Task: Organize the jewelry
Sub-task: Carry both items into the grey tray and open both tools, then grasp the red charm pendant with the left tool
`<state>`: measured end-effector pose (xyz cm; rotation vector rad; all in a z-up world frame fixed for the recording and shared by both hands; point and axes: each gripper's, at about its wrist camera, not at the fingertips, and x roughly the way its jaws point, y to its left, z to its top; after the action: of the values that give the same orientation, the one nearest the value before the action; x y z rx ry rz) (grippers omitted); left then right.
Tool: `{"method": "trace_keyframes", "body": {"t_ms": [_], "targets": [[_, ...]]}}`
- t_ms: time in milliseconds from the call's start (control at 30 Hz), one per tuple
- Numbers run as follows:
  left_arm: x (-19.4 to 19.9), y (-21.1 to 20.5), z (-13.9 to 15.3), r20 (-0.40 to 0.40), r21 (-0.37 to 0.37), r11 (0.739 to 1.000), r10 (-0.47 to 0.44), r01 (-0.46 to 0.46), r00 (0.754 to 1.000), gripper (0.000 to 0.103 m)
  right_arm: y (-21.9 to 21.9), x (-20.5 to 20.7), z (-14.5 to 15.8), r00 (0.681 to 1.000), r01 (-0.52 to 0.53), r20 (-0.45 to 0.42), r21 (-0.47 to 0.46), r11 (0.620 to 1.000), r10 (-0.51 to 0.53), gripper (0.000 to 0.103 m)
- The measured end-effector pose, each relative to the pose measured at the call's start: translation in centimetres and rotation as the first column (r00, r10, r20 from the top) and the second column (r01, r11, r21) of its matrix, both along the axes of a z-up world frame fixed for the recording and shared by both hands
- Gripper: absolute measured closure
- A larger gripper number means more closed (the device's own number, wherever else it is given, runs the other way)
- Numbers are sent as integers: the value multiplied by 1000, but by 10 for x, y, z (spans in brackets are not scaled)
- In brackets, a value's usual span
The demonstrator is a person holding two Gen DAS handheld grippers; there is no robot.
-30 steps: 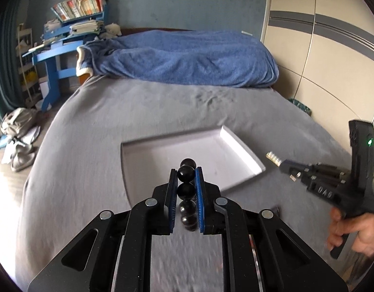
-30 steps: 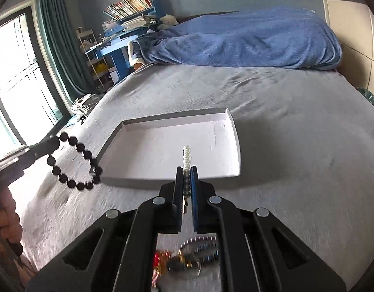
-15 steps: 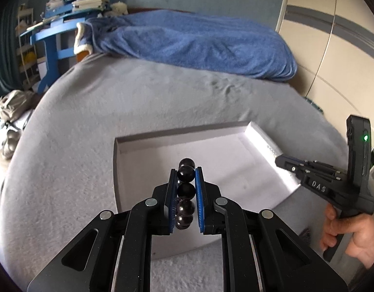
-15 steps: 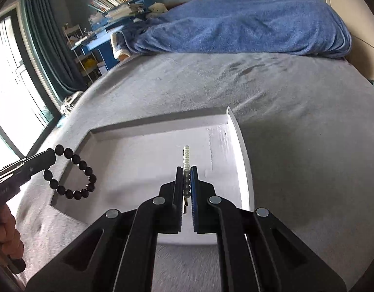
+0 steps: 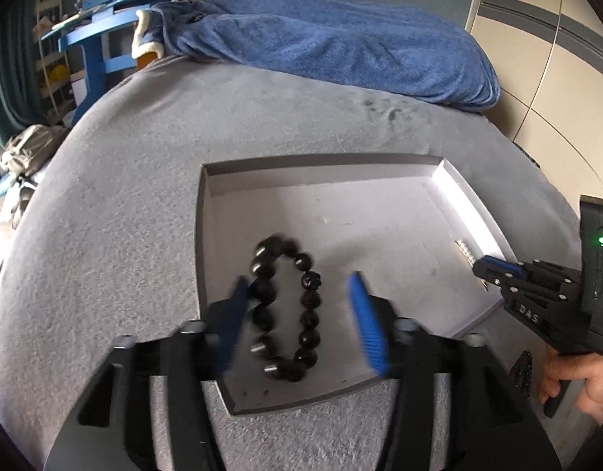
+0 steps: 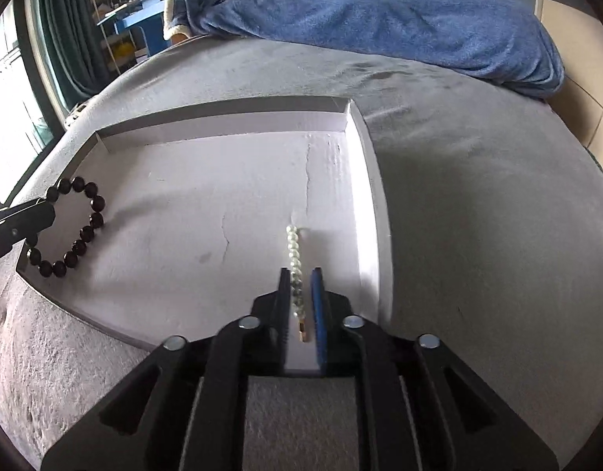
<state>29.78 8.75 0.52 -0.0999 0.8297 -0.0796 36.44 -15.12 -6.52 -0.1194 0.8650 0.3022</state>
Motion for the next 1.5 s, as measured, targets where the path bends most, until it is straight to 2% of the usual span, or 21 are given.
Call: {"method": "trace_keyframes", "body": {"t_ms": [100, 167, 367, 433, 567, 767, 900, 1100, 1300, 1367, 1467, 1500], "targets": [[-4, -1, 7, 24, -8, 1000, -6, 6, 1000, 35, -1, -8, 4, 1000, -3, 4, -1, 1000, 3, 84], [-10, -4, 14, 45, -8, 1000, -11, 12, 999, 34, -3, -16, 10, 1000, -8, 26, 6, 1000, 7, 67], [-38, -16, 38, 124, 7, 999, -36, 36, 992, 27, -14, -46, 40, 993, -25, 119, 46, 999, 19, 46], [-51, -18, 45, 153, 15, 999, -44, 42, 987, 22, -21, -58, 46, 991, -18, 136, 70, 997, 8, 41], [-76, -21, 52, 184, 35, 999, -39, 33, 982, 20, -36, -86, 52, 987, 3, 156, 140, 990, -25, 29], [-122, -25, 55, 206, -13, 1000, -5, 7, 978, 12, -59, -130, 53, 975, 20, 211, 203, 979, -64, 17], [-142, -38, 47, 199, 5, 999, -40, 40, 979, 12, -71, -152, 50, 969, 18, 239, 178, 984, -61, 16], [-161, -61, 34, 176, 20, 996, -89, 87, 980, 12, -92, -169, 36, 970, 52, 224, 176, 983, -92, 16], [-169, -89, 16, 118, 47, 980, -199, 195, 973, 12, -98, -173, 27, 975, 64, 200, 170, 983, -98, 15], [-170, -94, 4, 85, 60, 974, -225, 220, 971, 15, -98, -173, 26, 976, 62, 195, 177, 982, -97, 16], [-168, -97, -9, 42, 73, 966, -250, 247, 967, 30, -96, -174, 23, 978, 53, 190, 177, 983, -87, 15], [-166, -97, -12, 29, 74, 966, -251, 249, 967, 38, -94, -173, 22, 979, 49, 187, 177, 983, -83, 15]]}}
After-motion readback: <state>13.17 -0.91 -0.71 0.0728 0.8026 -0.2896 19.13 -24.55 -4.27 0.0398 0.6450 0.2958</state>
